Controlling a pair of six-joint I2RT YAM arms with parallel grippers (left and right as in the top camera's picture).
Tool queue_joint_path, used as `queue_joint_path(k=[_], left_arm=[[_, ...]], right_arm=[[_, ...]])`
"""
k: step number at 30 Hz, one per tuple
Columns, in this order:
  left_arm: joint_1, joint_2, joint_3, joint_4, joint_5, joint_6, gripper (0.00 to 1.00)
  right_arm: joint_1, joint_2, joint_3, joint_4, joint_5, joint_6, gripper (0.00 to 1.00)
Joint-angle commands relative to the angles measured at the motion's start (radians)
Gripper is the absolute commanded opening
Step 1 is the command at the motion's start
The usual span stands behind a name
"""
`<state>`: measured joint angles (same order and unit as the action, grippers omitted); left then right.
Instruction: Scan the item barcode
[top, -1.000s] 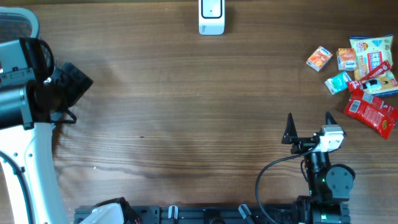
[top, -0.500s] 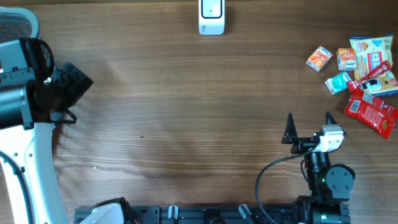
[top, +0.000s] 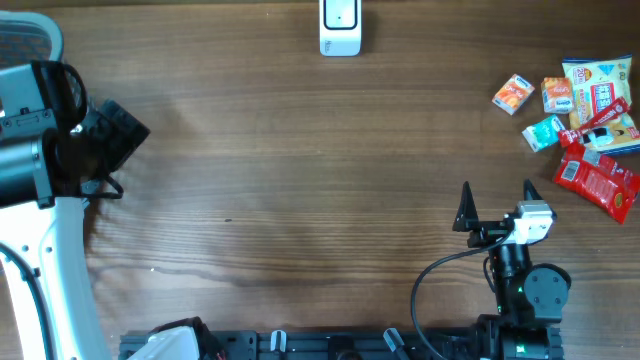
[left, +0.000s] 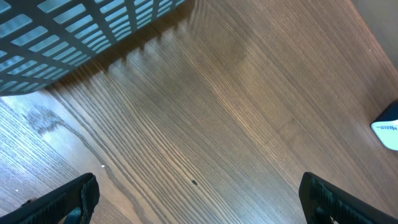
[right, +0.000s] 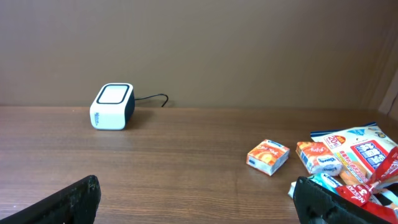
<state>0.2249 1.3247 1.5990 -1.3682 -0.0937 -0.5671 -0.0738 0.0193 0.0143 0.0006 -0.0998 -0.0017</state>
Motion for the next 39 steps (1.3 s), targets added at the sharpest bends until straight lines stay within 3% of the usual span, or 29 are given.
queue_joint_path(k=[1,15,21,29,39], left_arm=[[0.005,-0.003,0.008,0.001,-0.016,-0.014,1.0],[0.005,-0.025,0.001,-0.035,-0.015,-0.007,1.0],[0.002,-0.121,-0.075,0.012,-0.005,0.074,1.0],[0.002,-0.314,-0.32,0.25,0.225,0.359,1.0],[0.002,-0.618,-0.674,0.49,0.32,0.359,1.0]], right_arm=[[-0.005,-0.016,-0.009,0.003,0.007,0.008,1.0],[-0.005,-0.016,-0.009,0.003,0.007,0.008,1.0],[-0.005,-0.016,-0.009,0.003,0.007,0.008,1.0],[-0.005,-0.016,-0.009,0.003,0.007,0.009,1.0],[-0.005,-0.016,-0.009,0.003,0.007,0.008,1.0]])
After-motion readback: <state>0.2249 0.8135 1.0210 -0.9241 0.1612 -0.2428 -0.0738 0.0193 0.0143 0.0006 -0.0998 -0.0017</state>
